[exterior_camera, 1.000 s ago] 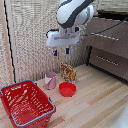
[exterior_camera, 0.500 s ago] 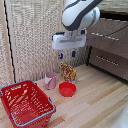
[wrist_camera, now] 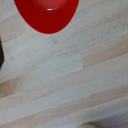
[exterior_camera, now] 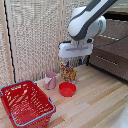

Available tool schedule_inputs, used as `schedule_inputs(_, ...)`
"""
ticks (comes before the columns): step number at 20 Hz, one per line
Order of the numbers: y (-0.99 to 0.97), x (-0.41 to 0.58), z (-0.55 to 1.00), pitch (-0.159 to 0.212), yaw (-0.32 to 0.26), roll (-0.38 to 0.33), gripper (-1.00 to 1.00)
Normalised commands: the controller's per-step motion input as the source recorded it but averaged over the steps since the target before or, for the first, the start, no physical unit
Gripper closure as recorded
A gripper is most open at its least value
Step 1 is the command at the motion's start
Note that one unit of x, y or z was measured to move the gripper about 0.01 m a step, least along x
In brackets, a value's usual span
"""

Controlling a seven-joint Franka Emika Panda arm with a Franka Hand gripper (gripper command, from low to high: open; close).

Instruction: Move your gripper in the direction of the red bowl and clutch it softly. Cautiously raise the red bowl up from the surface. Hover the red bowl above the basket and gently bring it down inside. Let go of the gripper's grasp when the red bowl is within the basket.

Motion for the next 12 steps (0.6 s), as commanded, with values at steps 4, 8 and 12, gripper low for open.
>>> schedule_inputs(4,-0.23,-0.118,-0.60,0.000,0.000,-0.001,-1.00)
schedule_inputs(8,-0.23,-0.111,-0.60,0.000,0.000,0.000,-1.00)
schedule_inputs(12,-0.23,-0.019,-0.58,-0.008,0.000,0.001,-1.00)
